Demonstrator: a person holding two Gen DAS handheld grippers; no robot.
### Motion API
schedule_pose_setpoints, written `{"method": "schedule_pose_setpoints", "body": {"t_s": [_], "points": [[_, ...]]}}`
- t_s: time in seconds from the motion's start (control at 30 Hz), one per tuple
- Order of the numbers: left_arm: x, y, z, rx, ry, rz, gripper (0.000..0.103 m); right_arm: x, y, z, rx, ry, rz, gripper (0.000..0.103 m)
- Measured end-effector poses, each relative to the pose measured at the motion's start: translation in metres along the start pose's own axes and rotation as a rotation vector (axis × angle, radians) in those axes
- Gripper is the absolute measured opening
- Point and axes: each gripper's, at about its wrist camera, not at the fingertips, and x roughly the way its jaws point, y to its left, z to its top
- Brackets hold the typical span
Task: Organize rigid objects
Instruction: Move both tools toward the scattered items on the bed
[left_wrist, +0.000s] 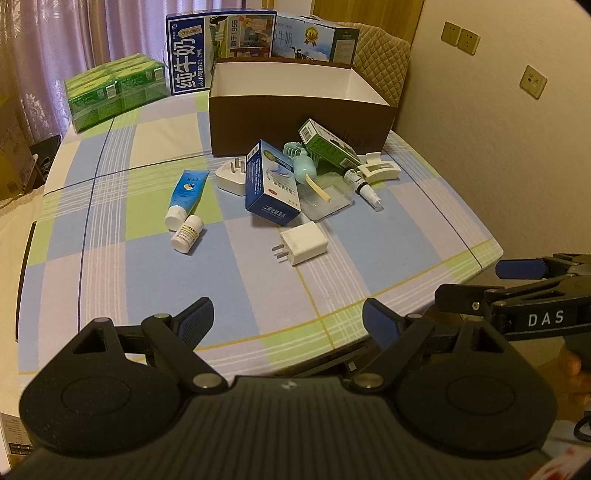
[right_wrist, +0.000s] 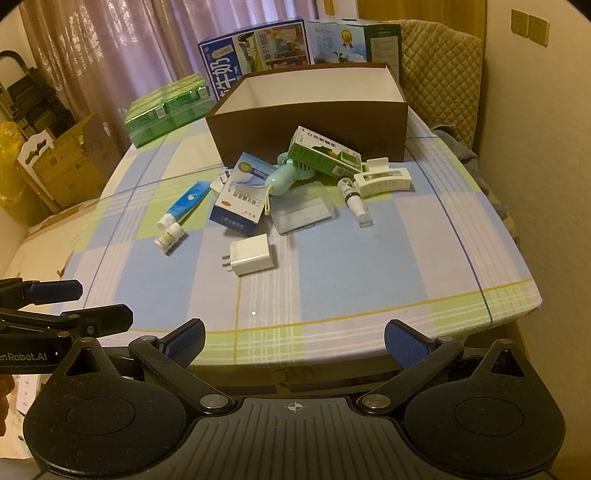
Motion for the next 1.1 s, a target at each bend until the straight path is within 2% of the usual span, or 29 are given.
{"method": "schedule_pose_setpoints", "body": {"t_s": [0.5, 1.1], "points": [[0.022, -0.007, 0.010, -0.027, 0.034, 0.002, 0.085, 0.009, -0.031, 0.014, 0.029, 0.003, -0.012, 0.101], [0.088, -0.038, 0.040, -0.135, 0.026, 0.070, 0.085, 0.052, -0.101, 0.072, -0.047, 0.022, 0.033, 0.101]]}}
